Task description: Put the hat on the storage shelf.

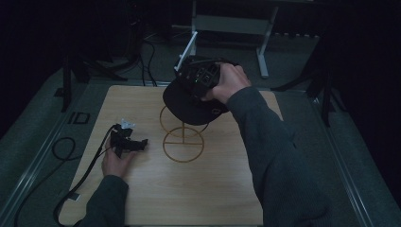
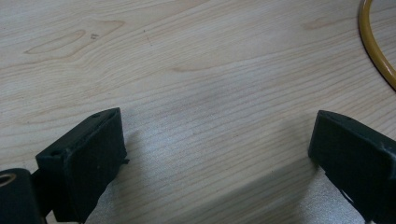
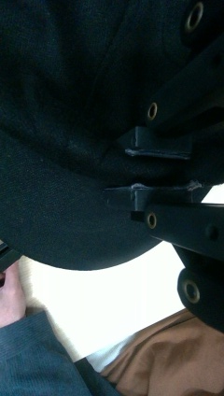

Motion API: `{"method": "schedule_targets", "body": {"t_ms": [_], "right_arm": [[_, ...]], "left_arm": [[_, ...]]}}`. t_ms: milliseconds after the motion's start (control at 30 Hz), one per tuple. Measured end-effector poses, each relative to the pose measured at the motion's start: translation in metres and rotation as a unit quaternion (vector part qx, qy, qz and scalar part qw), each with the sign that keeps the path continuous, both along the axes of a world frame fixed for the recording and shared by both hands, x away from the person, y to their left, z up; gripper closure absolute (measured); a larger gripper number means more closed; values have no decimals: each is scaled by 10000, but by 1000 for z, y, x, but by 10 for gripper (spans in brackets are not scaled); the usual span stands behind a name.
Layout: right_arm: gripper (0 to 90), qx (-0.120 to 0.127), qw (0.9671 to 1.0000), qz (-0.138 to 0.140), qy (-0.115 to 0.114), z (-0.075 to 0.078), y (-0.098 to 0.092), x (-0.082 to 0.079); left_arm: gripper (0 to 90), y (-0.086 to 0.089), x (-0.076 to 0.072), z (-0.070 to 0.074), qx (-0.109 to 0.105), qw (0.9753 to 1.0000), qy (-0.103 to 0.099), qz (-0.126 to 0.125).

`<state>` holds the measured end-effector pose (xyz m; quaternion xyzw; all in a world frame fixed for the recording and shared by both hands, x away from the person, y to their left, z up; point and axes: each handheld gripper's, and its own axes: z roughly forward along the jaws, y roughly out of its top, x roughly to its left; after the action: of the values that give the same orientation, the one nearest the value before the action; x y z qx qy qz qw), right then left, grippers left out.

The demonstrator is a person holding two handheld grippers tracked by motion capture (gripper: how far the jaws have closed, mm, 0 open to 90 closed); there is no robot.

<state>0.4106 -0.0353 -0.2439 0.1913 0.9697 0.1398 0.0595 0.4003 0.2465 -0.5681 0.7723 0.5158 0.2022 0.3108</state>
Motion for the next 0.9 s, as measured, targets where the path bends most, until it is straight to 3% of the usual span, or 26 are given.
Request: {"method": "schedule_targets", "body": {"t_ms": [333,900], "right_arm": [[780,-136,9997,166,96,-8,22,-3],[769,-313,9986,358,241,-27,40,-8]], "left_arm": [[34,0,0,0,4,10000,-3,0],[34,0,0,0,-2,10000,-6,3]]}}
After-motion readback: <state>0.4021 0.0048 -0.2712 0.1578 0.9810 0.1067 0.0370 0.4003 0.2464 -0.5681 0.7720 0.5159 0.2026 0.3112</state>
